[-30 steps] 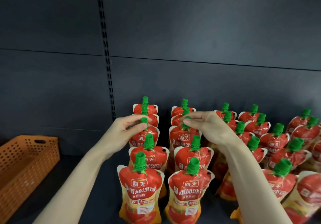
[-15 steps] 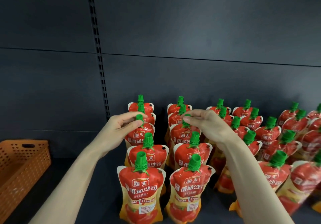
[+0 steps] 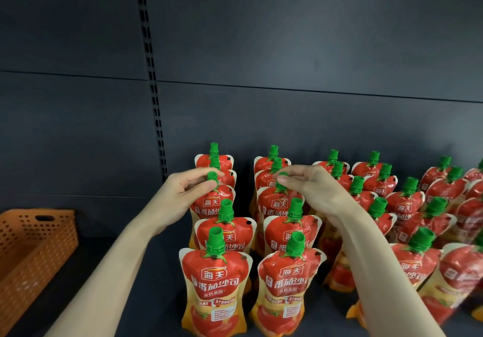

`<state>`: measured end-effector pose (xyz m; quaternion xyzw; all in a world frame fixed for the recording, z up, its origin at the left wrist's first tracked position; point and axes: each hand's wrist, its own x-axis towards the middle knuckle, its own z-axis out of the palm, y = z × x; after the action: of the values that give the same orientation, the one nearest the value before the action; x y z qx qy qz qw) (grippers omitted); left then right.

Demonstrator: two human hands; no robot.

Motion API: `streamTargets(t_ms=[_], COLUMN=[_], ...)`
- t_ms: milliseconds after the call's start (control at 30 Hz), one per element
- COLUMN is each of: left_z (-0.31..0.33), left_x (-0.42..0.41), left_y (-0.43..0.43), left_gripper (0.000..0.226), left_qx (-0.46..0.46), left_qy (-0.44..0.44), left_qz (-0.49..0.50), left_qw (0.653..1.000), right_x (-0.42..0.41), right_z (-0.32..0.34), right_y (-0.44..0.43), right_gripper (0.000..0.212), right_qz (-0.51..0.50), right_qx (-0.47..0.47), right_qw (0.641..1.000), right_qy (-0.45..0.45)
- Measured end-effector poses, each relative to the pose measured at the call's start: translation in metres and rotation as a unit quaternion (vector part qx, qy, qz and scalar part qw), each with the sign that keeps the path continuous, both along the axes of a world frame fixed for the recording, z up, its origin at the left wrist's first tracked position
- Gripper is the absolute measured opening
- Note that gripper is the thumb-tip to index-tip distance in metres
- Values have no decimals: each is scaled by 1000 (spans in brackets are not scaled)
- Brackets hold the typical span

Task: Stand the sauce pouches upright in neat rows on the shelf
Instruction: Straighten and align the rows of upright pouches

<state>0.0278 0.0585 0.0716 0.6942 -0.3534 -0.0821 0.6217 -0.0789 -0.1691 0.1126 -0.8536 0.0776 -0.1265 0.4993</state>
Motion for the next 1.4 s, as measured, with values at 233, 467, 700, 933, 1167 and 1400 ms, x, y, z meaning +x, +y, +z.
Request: streamTargets(t_ms=[233,467,700,933,1167,1400], left_z=[0,3,19,32,23,17], left_x=[-2,-3,-14,-55,-61,-58], left_y=[1,1,7,14,14,11], left_gripper=[25,22,25,22,27,27], left_qx=[3,14,10,-54,26,36], left_qy=[7,5,-78,-95,-15,34], left_qz=[-5,-3,91,81,-3,-26], left_qw=[1000,1000,993,991,1000,998], right_x=[0,-3,-18,-61,-68,-59], right_z=[-2,-4,1,7,-12,-21], right_y=[-1,1,4,15,17,19], right_gripper=[17,13,31,27,18,18], right_qz=[4,11,-34,4,34,27], right_qx=[-6,19,8,51,65,108], right_qw=[1000,1000,997,992,995,990], right_qy=[0,-16,-73,-117,-69,-83])
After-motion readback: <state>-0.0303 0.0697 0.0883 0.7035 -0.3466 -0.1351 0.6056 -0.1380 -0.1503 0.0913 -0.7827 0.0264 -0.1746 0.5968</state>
